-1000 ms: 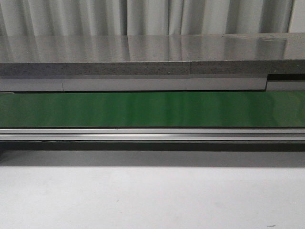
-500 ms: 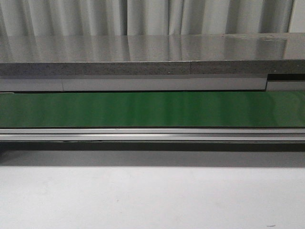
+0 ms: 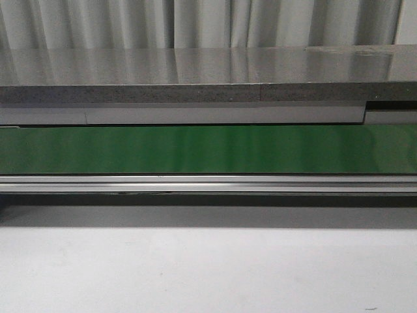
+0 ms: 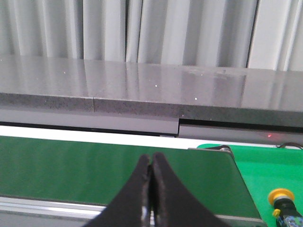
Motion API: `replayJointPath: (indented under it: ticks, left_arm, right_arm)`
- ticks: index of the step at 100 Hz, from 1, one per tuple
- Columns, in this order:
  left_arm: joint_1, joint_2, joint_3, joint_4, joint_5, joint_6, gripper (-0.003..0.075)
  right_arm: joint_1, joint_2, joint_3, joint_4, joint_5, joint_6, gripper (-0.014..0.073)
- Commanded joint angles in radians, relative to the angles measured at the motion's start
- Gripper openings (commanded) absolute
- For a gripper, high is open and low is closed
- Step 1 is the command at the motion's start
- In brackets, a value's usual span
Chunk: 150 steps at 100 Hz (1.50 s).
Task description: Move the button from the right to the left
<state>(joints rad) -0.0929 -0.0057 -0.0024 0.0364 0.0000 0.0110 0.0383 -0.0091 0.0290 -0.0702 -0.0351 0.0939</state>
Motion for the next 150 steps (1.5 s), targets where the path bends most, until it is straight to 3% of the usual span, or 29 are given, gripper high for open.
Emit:
replayJointPath:
  ticks: [1,38,68,90,109,140,150]
  left_arm:
    - [0.003,-0.035,0.041,-0.007,-0.081,-0.011,0.0005]
    - [0.003,-0.035,0.041,-0.007,-0.081,-0.011,0.0005]
    - [0.003,-0.035,0.041,-0.007,-0.081,-0.011,0.0005]
    - [0.003,-0.035,0.041,-0.007,-0.081,-0.011,0.0005]
    - [0.003,-0.035,0.041,-0.007,-0.081,-0.011,0.0005]
    - [0.003,-0.035,0.041,-0.007,-0.081,-0.011,0.0005]
    - [0.003,-0.035,0.041,-0.007,-0.081,-0.011,0.0005]
  right_arm:
    - [-0.001,-0.016,-0.02,-0.01,-0.094,-0.004,-0.0068]
    - [-0.001,0.066,-0.319,-0.01,0.294,-0.004,-0.0068]
    - [-0.001,0.395,-0.629,-0.01,0.693,-0.004,-0.0068]
    - [-0.001,0.662,-0.828,-0.01,0.878,-0.004,-0.0068]
    - [-0.001,0.843,-0.92,-0.006,0.915,-0.004,-0.0068]
    - [-0.001,0.965,-0.925,0.037,0.914,-0.004,-0.0066]
    - [-0.001,0.973,-0.925,0.043,0.924,-0.004,-0.0017]
